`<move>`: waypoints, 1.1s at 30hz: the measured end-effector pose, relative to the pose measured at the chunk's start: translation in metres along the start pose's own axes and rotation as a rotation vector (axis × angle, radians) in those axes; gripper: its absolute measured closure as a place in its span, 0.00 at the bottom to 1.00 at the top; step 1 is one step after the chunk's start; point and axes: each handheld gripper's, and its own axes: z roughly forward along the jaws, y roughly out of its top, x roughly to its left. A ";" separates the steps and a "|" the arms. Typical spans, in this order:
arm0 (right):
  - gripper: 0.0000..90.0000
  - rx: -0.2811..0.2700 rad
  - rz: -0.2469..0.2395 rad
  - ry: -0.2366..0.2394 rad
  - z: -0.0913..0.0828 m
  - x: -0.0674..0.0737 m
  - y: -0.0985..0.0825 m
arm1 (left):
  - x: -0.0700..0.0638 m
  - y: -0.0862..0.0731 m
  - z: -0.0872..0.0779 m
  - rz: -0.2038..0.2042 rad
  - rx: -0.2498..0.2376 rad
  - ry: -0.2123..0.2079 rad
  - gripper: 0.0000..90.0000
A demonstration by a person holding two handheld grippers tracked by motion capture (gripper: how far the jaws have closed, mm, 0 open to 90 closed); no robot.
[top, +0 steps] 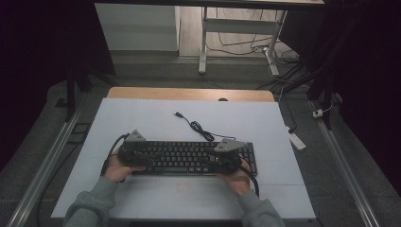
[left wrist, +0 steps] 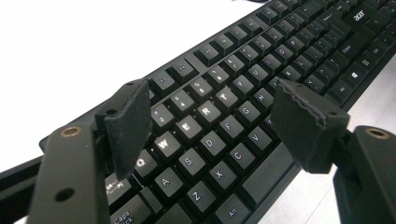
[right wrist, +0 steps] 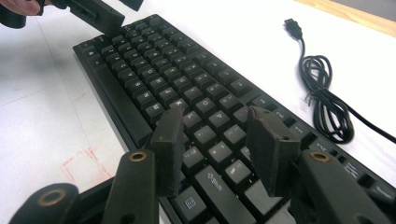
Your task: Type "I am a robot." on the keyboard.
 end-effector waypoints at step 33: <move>0.58 0.018 0.000 -0.003 -0.002 0.000 -0.007 | -0.005 0.005 0.012 0.067 -0.010 -0.011 0.82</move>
